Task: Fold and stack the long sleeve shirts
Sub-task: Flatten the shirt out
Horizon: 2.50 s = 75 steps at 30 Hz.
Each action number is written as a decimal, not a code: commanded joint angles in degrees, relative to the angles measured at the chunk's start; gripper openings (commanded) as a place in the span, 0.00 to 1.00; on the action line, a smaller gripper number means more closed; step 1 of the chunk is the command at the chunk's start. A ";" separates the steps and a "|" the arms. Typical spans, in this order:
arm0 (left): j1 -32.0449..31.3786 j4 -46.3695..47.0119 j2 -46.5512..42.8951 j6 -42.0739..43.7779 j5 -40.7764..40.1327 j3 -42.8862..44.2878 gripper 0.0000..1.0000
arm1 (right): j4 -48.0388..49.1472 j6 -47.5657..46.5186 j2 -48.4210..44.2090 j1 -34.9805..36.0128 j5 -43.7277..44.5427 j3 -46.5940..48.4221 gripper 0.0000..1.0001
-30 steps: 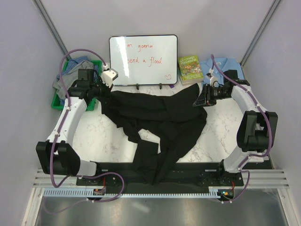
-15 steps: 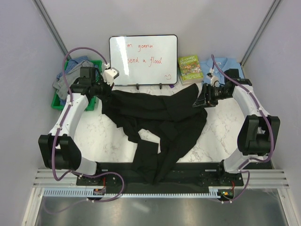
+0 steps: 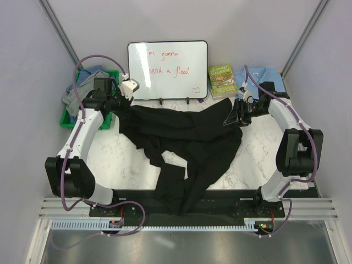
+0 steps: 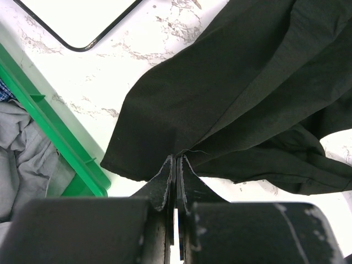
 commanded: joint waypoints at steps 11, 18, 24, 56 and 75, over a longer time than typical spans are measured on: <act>0.54 0.29 -0.27 0.29 -0.59 4.01 0.02 | 5.09 1.92 -0.01 -0.61 -13.44 7.01 0.07; 0.89 -0.41 0.69 -3.06 0.38 13.13 0.02 | 1.39 0.41 -5.37 -6.33 -18.38 14.68 0.03; 1.07 -0.68 -0.53 -3.59 0.91 18.42 0.02 | 2.09 1.46 -10.47 -8.26 -17.85 18.80 0.00; 0.98 7.41 -45.36 -3.41 -0.23 25.63 0.02 | 30.12 5.95 -45.11 -15.65 39.98 59.06 0.00; 0.89 18.03 -30.35 0.99 11.11 -16.01 0.02 | 41.47 0.01 -33.96 -12.50 8.24 4.17 0.00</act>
